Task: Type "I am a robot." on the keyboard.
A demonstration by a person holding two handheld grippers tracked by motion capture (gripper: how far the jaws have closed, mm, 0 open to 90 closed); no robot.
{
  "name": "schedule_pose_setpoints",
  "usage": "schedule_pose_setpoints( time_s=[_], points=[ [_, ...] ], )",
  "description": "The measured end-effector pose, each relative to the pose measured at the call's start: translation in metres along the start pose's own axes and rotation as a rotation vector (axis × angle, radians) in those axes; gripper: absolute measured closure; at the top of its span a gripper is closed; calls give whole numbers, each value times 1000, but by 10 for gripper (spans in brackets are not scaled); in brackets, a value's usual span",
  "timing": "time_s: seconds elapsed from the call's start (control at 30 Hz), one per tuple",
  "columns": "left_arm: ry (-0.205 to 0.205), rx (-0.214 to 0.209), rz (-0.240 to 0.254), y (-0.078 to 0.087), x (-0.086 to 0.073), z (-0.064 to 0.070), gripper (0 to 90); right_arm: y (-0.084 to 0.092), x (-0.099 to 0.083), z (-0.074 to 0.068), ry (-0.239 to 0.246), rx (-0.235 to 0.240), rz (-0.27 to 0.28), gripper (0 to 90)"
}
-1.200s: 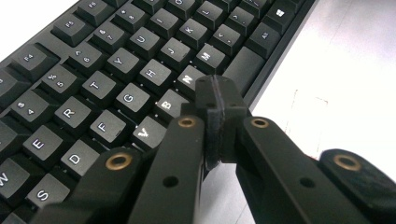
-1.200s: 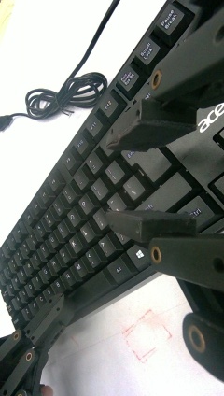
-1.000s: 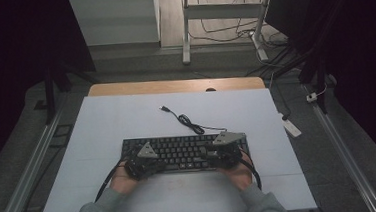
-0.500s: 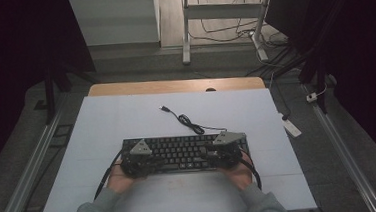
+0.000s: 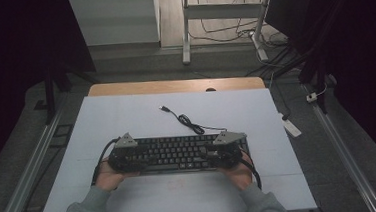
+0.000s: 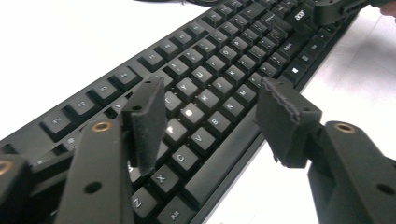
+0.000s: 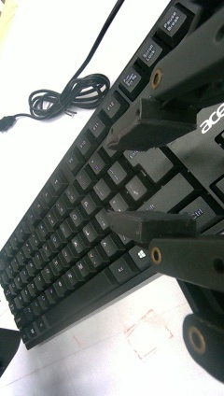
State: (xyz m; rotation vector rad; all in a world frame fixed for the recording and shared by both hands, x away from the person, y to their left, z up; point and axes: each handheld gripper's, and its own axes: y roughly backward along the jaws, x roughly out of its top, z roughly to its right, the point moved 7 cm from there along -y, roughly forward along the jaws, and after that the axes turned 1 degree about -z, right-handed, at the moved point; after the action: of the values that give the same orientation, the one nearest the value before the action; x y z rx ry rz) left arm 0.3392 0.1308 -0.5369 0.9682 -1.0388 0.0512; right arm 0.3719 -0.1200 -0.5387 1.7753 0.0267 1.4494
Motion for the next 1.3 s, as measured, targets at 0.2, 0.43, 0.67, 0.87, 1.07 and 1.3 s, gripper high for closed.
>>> schedule_pose_setpoints(
  time_s=[0.2, 0.43, 0.67, 0.87, 1.07, 1.3],
  points=[
    [21, 26, 19, 6, 2, -5, 382, 0, 0, 0, -1, -2, -1, 581],
    [41, 46, 39, 13, 0, -15, 386, -1, -1, 0, 1, -12, -9, 581],
    [64, 82, 32, 16, -4, -25, 392, -1, -1, 1, -2, -12, -9, 581],
    [66, 96, 28, 17, -7, -32, 392, -1, -1, 2, -5, -18, -9, 580],
    [63, 122, 33, 19, -9, -37, 424, 0, -1, 3, -5, -24, -11, 580],
    [59, 133, 28, 19, -12, -41, 532, -1, -2, 4, -6, -30, -19, 580]
  ],
)
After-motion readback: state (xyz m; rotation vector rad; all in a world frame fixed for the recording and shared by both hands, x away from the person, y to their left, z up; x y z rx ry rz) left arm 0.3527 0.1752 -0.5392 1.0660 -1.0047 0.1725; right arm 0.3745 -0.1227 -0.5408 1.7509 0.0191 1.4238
